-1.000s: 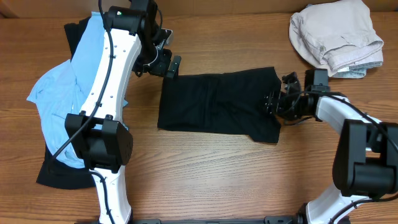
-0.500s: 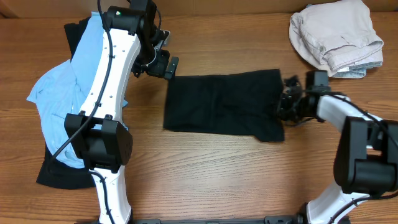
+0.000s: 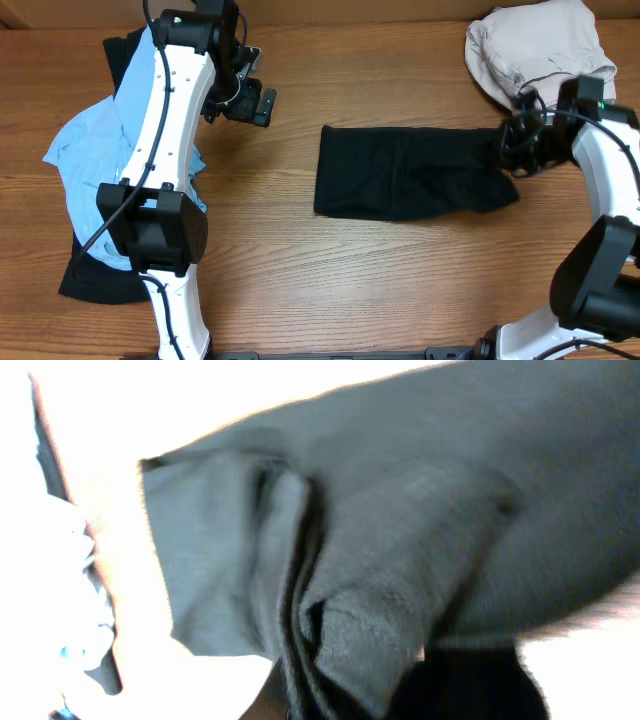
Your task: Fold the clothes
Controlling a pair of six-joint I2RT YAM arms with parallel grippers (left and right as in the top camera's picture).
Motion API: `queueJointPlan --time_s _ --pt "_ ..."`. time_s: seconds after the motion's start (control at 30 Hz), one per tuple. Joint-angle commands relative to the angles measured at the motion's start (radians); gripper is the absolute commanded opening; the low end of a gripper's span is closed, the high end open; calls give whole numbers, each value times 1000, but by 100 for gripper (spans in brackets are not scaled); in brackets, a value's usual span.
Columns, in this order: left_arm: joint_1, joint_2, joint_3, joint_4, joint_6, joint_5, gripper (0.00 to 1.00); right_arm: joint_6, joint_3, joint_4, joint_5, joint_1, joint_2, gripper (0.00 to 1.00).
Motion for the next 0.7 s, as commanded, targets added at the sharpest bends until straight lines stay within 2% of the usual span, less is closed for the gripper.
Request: queueJointPlan --time_s 0.0,0.1,0.13,0.23,0.33,0.37,0.43,0.53,0.67 --pt "5 -1 21 1 -2 -7 100 12 112 -19 14 145 -44 4" --pt "5 -1 21 3 -2 -7 100 90 126 23 85 286 -44 4" --pt "5 -1 21 5 -2 -7 100 145 126 64 155 399 -34 4" --pt "5 -1 21 8 -1 -7 100 229 125 139 264 583 11 4" --pt "5 -1 21 9 14 -6 100 274 125 226 310 752 83 35" --pt "5 -1 21 9 18 -6 100 274 126 245 313 790 104 48" --pt "5 0 21 9 25 -7 100 274 126 266 317 852 134 65" --pt "5 0 21 9 35 -6 100 285 131 264 328 880 130 75" --pt "5 0 21 15 36 -6 100 295 192 200 335 849 92 77"
